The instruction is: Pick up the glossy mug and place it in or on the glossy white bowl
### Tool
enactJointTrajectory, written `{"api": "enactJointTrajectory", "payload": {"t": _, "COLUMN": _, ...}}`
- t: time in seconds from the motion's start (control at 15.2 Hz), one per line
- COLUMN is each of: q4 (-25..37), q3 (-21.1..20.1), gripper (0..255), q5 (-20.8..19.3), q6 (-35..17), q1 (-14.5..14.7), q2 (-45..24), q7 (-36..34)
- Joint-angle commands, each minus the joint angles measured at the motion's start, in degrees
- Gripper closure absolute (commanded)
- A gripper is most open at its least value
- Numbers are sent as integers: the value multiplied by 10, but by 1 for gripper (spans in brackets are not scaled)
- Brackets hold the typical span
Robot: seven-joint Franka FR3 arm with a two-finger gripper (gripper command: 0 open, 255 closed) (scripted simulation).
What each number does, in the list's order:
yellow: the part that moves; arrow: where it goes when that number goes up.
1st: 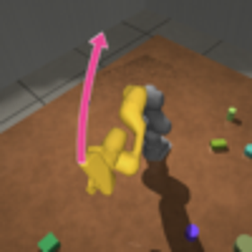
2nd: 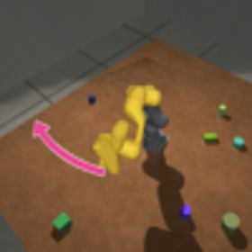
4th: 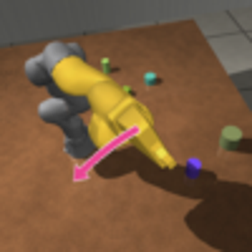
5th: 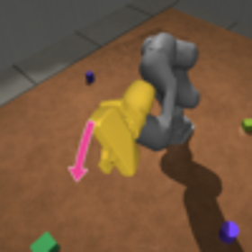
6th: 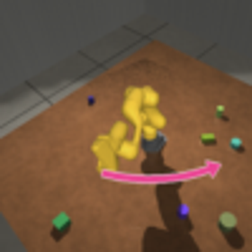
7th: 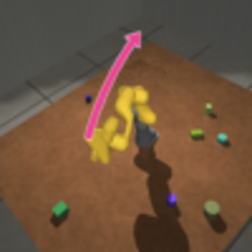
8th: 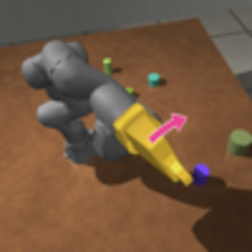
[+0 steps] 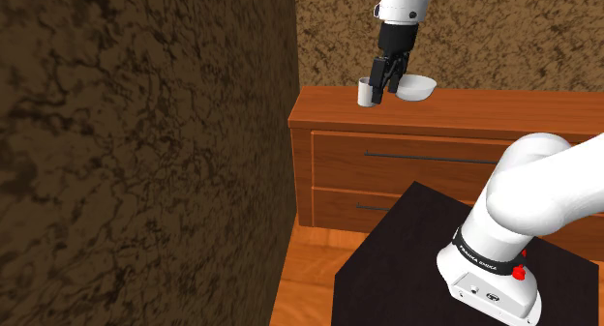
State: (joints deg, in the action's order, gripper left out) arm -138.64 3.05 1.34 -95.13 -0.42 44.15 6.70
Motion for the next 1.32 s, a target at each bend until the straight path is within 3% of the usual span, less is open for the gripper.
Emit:
{"api": "enactJointTrajectory", "payload": {"t": 0.0, "q4": 0, "q3": 0, "gripper": 0, "q5": 0, "q6": 0, "q1": 0, "q2": 0, "q7": 0}}
{"api": "enactJointTrajectory", "payload": {"t": 0.66, "q4": 54, "q3": 86, "gripper": 0, "q5": -56, "q6": -110, "q1": -26, "q2": -153, "q7": 109}}
{"api": "enactJointTrajectory", "payload": {"t": 1.25, "q4": 162, "q3": 154, "gripper": 0, "q5": -54, "q6": -183, "q1": -39, "q2": -320, "q7": 208}}
